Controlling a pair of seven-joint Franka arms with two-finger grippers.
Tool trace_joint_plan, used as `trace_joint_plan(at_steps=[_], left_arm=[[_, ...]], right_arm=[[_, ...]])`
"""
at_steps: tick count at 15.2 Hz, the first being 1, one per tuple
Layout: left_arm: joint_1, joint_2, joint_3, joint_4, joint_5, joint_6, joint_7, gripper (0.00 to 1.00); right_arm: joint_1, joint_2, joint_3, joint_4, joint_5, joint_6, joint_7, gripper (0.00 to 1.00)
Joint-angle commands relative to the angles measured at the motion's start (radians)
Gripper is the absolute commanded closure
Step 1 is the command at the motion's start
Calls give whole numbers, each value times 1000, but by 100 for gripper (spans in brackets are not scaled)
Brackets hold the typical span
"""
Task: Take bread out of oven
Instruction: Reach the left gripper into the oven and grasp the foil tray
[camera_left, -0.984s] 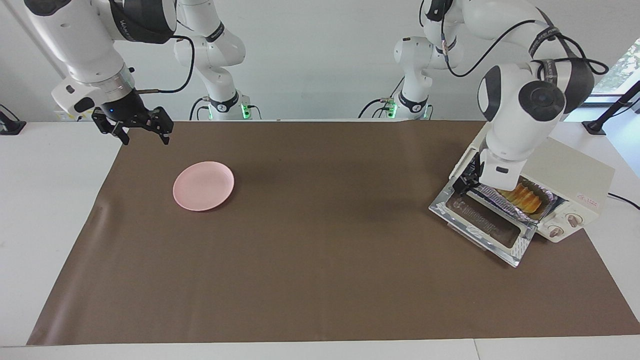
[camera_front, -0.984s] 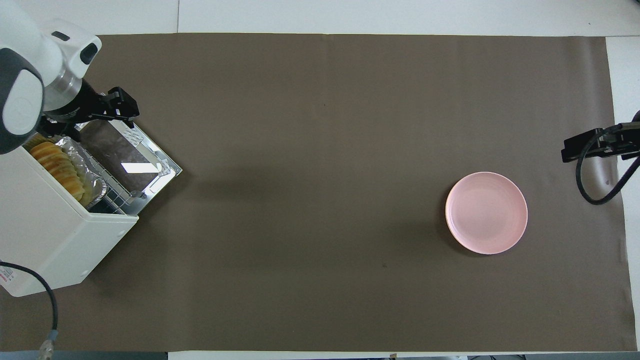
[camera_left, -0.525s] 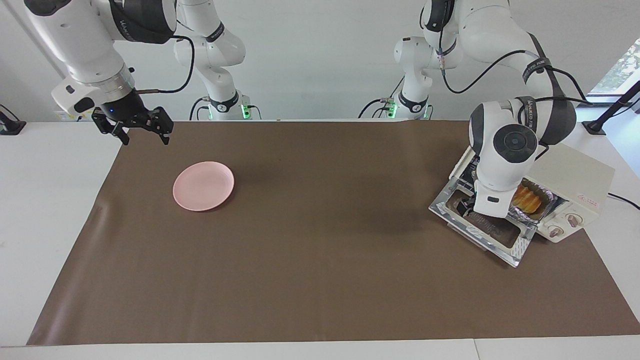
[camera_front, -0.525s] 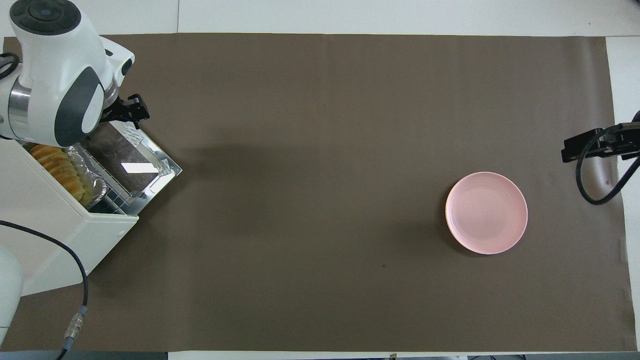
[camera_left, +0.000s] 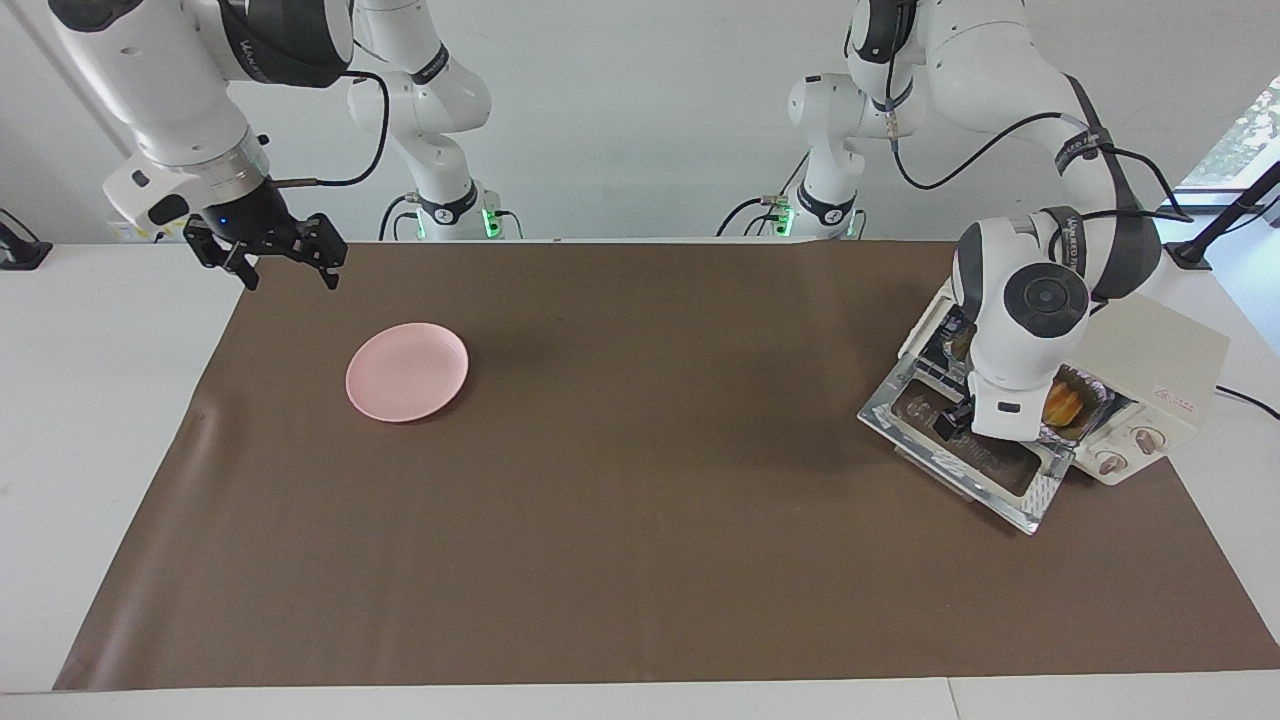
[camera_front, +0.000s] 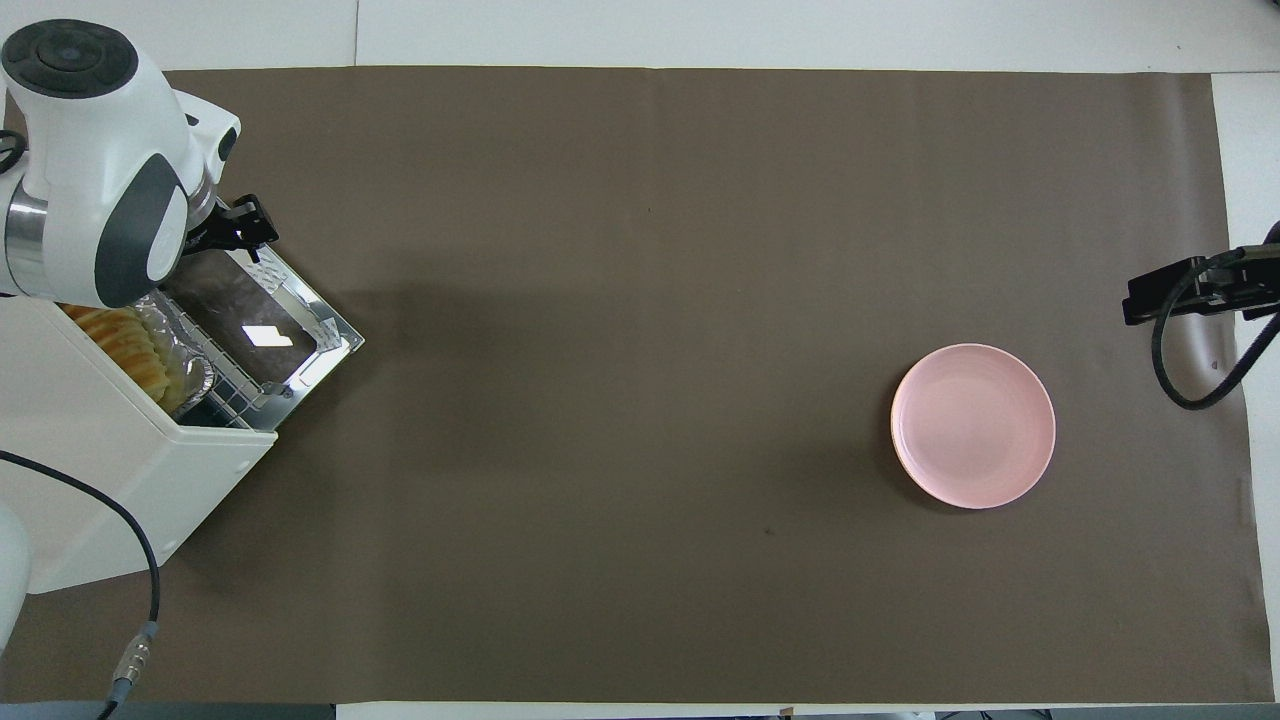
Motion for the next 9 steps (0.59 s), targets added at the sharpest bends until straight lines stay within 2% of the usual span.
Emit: trace_joint_plan(at_steps=[1,6,9], left_arm=[[21,-48,1,-68,23,45,-22,0],[36,-53,-1,-78,23,55,-23,0],[54,-70,-1,-123,23,82,-31,0]], right_arm=[[-7,-13,-1,-8,19,-14,-29,0],[-7,-13,-1,-9,19,-14,-29,0],[-7,-13,-1,-8,19,-14,-29,0]])
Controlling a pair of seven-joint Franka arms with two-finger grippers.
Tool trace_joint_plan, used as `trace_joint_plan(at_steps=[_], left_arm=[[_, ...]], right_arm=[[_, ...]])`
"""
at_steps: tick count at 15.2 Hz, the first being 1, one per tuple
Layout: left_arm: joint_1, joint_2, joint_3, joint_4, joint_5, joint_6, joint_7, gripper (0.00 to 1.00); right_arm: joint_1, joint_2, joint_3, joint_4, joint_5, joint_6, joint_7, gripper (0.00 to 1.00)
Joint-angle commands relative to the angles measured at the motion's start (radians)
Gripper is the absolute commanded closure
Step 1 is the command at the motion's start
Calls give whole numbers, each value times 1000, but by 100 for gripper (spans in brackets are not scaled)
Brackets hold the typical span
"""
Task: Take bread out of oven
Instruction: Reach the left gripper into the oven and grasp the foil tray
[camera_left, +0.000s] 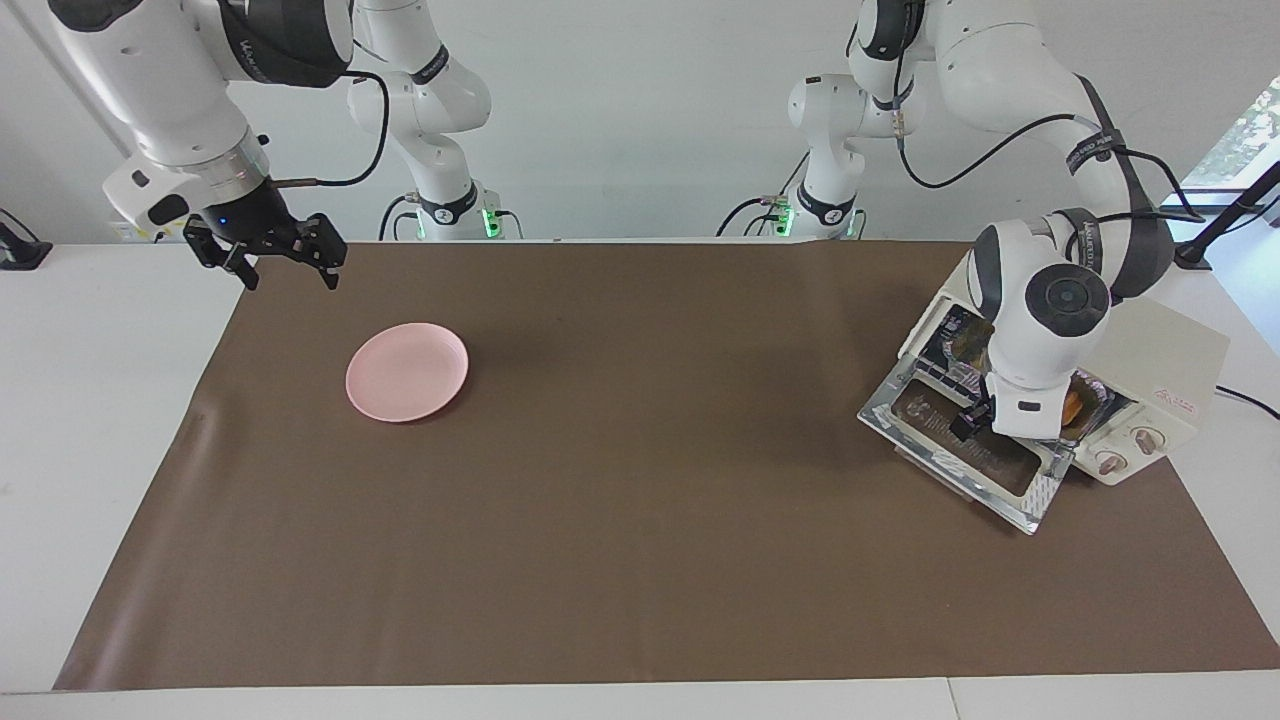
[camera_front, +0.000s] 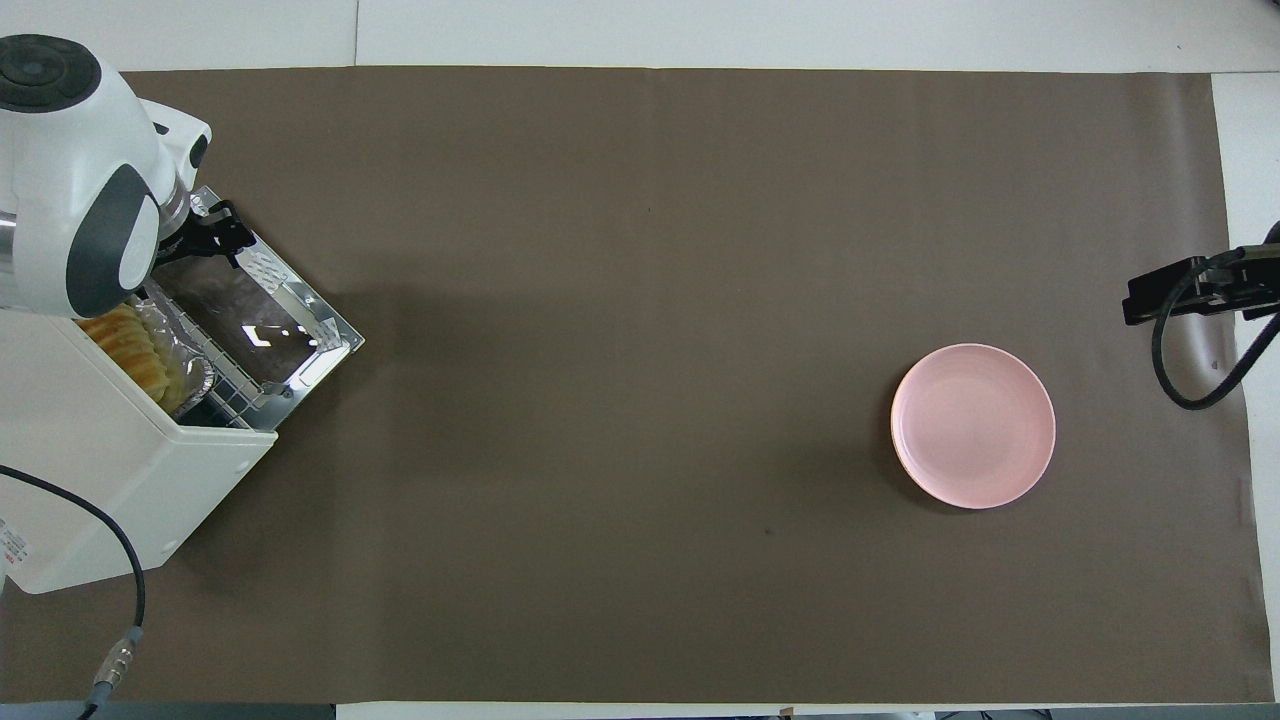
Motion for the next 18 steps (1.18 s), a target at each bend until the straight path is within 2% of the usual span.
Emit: trace_joint_plan(at_steps=[1,3,18], left_arm=[[17,-62,-5,-117,23,81,-46,0],[18,-73,-4,-151,23,103,-66,0],[29,-102,-7,-226,23,171,-101,0]], right_arm=[[-7,-13,-1,-8,19,-14,-29,0],[-7,-13,-1,-8,19,-14,-29,0],[-7,-13,-1,-8,19,-14,-29,0]])
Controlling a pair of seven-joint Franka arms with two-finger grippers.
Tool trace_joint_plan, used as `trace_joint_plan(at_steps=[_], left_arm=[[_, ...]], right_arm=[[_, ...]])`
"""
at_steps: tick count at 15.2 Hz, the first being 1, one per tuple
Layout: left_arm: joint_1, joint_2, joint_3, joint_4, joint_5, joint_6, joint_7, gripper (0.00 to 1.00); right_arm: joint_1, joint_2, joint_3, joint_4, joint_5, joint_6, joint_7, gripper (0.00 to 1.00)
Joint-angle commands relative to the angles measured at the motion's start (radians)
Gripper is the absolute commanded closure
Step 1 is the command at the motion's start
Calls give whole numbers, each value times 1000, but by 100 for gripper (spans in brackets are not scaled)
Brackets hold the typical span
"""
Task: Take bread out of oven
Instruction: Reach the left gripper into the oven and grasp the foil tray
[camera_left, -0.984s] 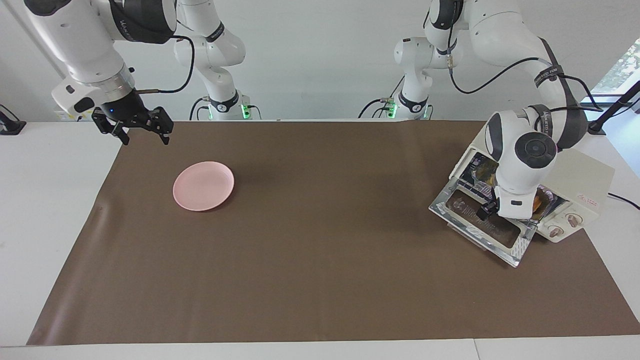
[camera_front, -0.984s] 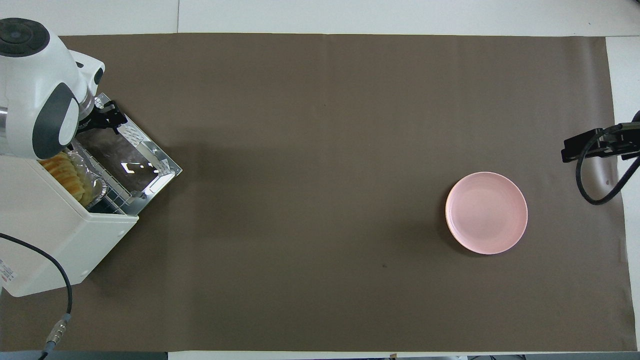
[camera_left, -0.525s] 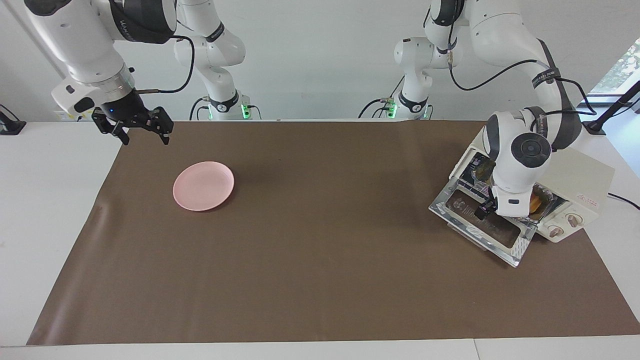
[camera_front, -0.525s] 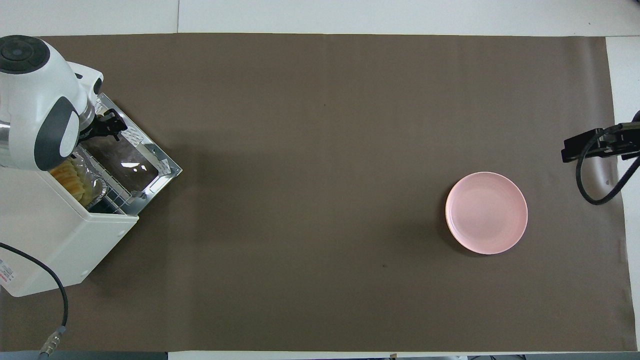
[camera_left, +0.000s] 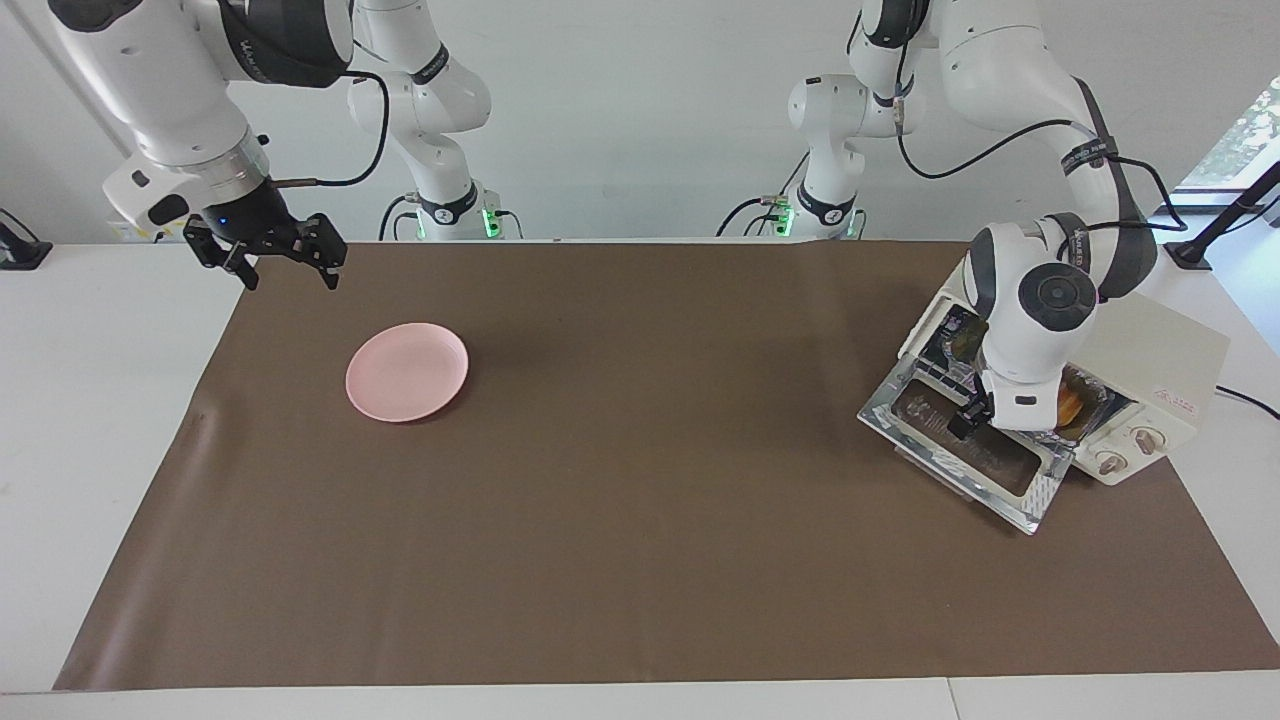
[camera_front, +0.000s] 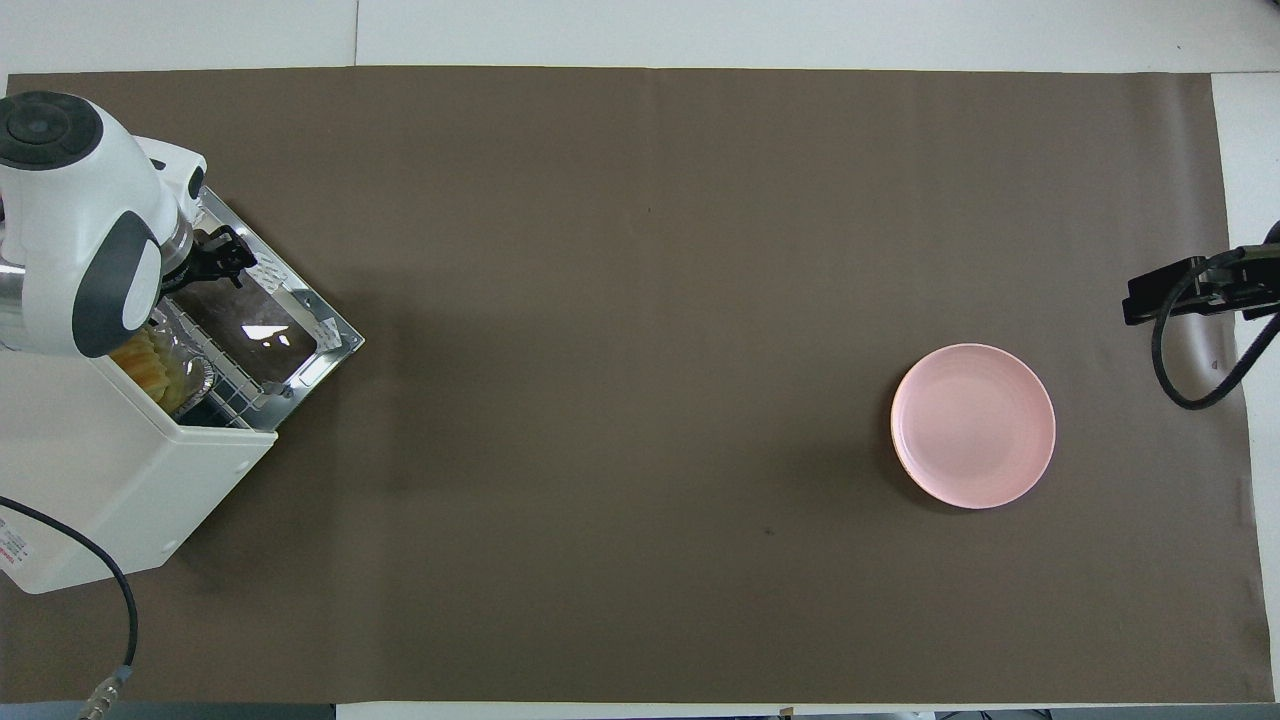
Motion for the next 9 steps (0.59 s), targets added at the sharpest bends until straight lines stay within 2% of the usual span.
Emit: trace_joint_plan(at_steps=[1,3,7,9], left_arm=[[11,-49,-8,-74,23,47,-22,1],[9,-49,-8,-74,23,45,-22,5],[9,-53,-6,-80,23,42,-23,5],[9,-58,-6,-96,23,42,-22,9]], right_arm=[[-7,-13,-1,-8,19,-14,-29,0],[-7,-13,-1,-8,19,-14,-29,0],[-7,-13,-1,-8,19,-14,-29,0],[-7,-13,-1,-8,19,-14,-29,0]])
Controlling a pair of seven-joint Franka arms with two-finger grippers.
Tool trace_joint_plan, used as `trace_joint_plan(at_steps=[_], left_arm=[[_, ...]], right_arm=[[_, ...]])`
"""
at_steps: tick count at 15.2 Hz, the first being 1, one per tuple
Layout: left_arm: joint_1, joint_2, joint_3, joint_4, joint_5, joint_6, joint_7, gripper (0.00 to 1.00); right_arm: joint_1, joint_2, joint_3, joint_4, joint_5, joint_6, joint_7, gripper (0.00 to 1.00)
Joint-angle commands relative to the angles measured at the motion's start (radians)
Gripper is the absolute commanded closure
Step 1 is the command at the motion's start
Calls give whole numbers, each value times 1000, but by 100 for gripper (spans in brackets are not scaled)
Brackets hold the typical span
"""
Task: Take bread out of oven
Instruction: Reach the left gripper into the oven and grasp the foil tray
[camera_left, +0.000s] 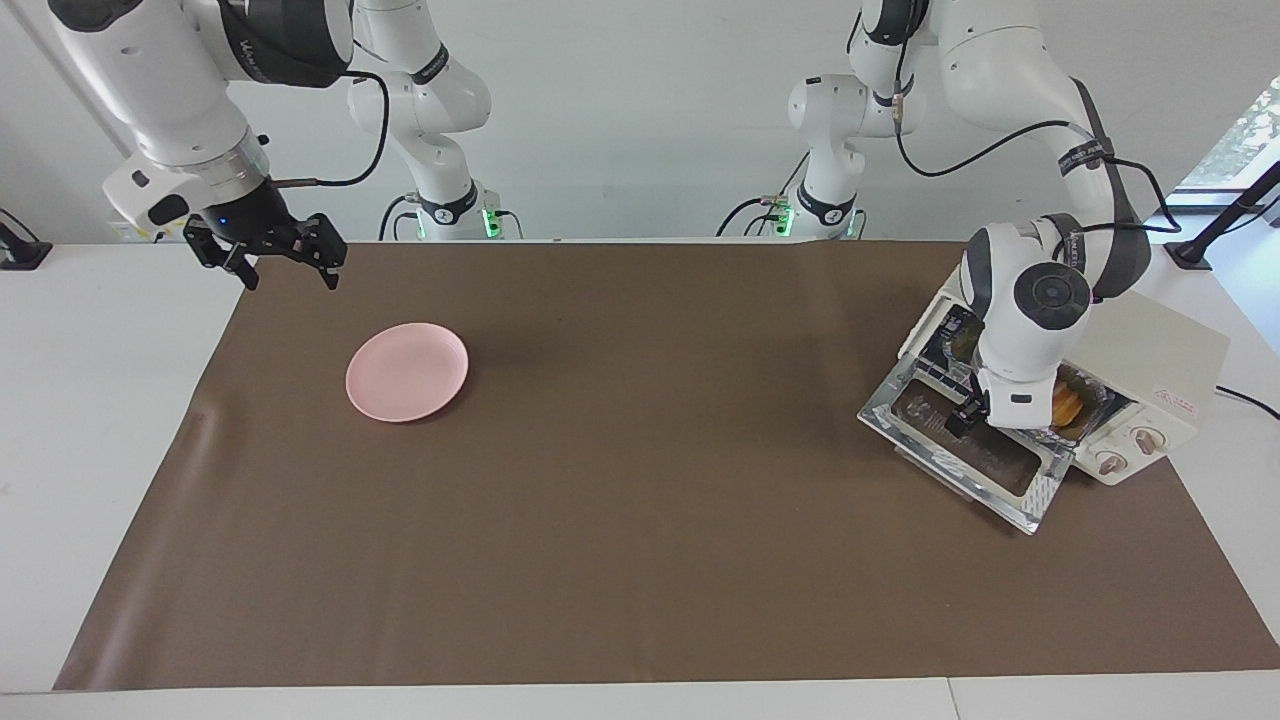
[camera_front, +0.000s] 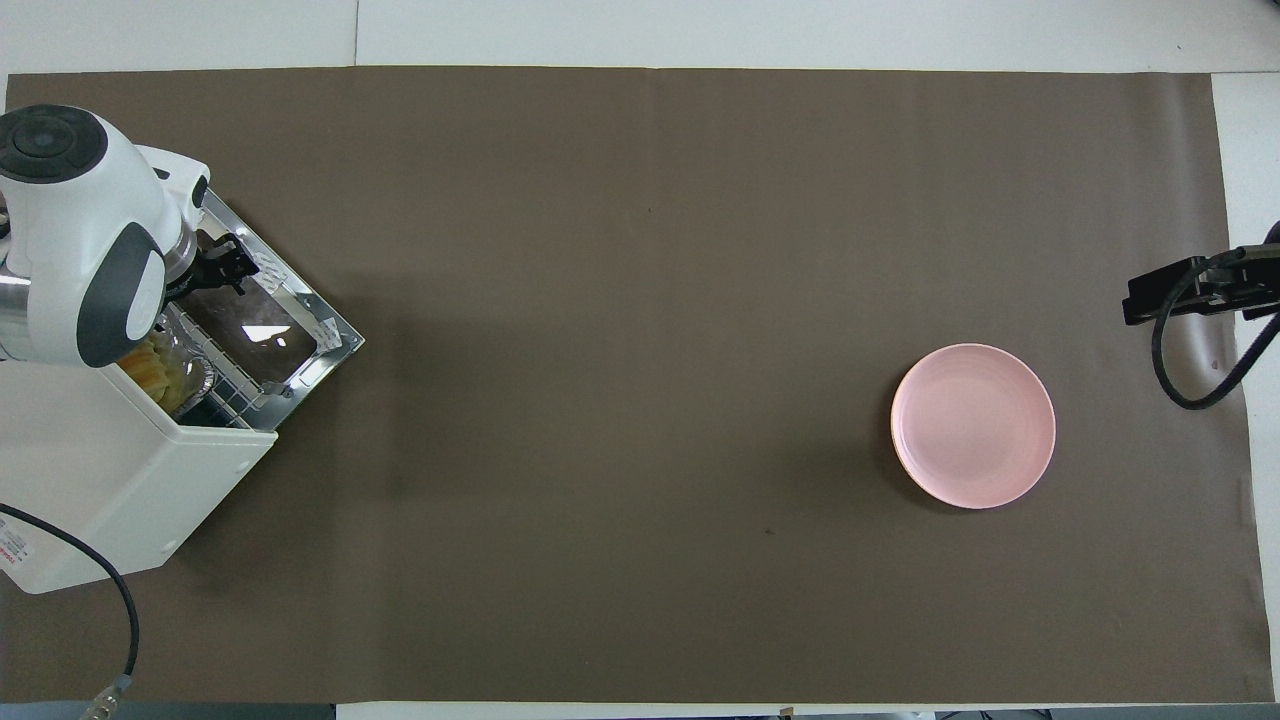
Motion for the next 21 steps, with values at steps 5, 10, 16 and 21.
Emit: trace_joint_plan(at_steps=[5,10,16,21], left_arm=[[8,-54,-6,-78,23,14,-20,36],[11,-54,-6,-78,23,14,-16,68],[5,-56,-6,-78,24,13,19,100],[-12,-36,-17,-12,18,28,22,100]], right_arm=[[-7,-13,-1,-8,19,-14,-29,0],[-7,-13,-1,-8,19,-14,-29,0],[-7,-13,-1,-8,19,-14,-29,0],[-7,-13,-1,-8,19,-14,-29,0]])
